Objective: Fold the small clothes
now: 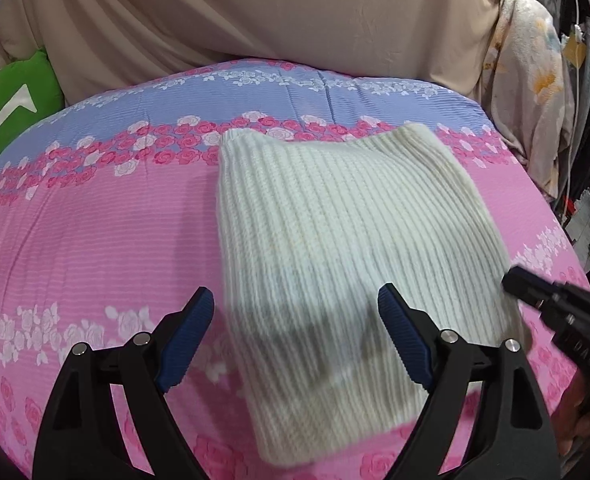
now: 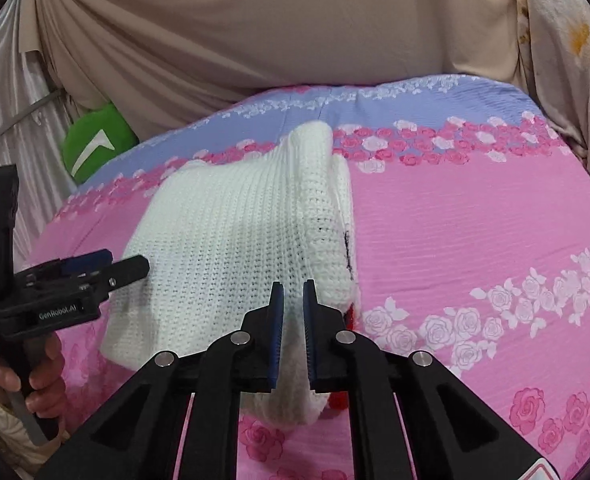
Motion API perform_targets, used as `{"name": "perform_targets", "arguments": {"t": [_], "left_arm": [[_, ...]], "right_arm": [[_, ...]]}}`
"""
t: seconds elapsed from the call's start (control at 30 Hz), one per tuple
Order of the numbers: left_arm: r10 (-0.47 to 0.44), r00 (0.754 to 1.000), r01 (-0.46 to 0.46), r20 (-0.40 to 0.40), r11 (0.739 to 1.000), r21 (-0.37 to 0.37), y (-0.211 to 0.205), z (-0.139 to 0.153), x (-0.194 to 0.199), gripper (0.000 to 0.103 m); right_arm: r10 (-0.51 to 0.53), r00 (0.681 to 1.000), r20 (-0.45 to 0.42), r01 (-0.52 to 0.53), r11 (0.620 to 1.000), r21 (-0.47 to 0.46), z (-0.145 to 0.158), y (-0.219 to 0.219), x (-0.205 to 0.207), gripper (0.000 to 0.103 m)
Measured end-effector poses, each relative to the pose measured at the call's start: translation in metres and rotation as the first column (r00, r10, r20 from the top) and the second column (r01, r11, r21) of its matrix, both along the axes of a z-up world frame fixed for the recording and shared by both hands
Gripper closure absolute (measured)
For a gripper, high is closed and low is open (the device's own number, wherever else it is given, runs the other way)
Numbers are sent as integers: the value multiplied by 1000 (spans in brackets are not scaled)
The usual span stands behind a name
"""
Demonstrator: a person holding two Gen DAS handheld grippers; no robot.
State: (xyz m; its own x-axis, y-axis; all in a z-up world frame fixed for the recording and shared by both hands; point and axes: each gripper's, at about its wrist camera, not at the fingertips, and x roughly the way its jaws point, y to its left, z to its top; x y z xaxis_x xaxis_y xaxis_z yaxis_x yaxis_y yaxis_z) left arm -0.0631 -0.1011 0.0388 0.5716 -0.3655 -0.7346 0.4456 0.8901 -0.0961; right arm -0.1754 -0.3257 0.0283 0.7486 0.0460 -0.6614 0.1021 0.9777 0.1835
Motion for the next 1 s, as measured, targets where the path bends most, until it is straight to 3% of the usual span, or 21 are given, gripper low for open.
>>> {"name": "perform_targets", "arguments": {"t": [0.07, 0.17, 0.23, 0.33, 0.47, 0.53, 0.67, 0.83, 0.93, 1.0], "left_arm": [[-4, 1000, 4, -11, 1000, 6, 4, -5, -7, 21], [8, 999, -5, -50, 999, 49, 3, -25, -6, 21], [20, 996, -14, -88, 997, 69, 2, -43, -3, 20], [29, 993, -25, -113, 999, 40, 8, -46, -2, 20], [13, 999, -14, -52, 1000, -17, 14, -13, -8, 21], [12, 1000, -12, -5, 999, -50, 14, 6, -4, 20], [36, 998, -33, 46, 997, -63, 4, 26, 20, 20], [35, 999, -35, 0, 998, -44, -19, 15, 53, 20], [43, 999, -43, -28, 999, -7, -26, 0, 64, 20], [49, 998, -48, -47, 999, 10, -28, -11, 69, 18]], "right_arm": [[5, 1000, -21, -5, 1000, -11, -5, 0, -1, 95], [-13, 993, -120, 11, 1000, -16, -37, -4, 9, 91], [-10, 994, -112, 11, 1000, 8, -44, -8, 8, 90], [-9, 995, -97, 10, 1000, 9, -28, -8, 5, 88], [-5, 1000, 7, 5, 1000, 7, 16, -13, 7, 78], [0, 999, 50, 0, 1000, 1, 36, -19, 26, 69], [20, 1000, 20, -20, 1000, -1, 43, -29, 91, 68], [15, 992, -123, -15, 1000, 0, 9, -43, 173, 71], [-14, 985, -169, 10, 1000, -22, -13, -53, 191, 74], [-31, 984, -177, 35, 999, 20, -24, -65, 191, 63]]}}
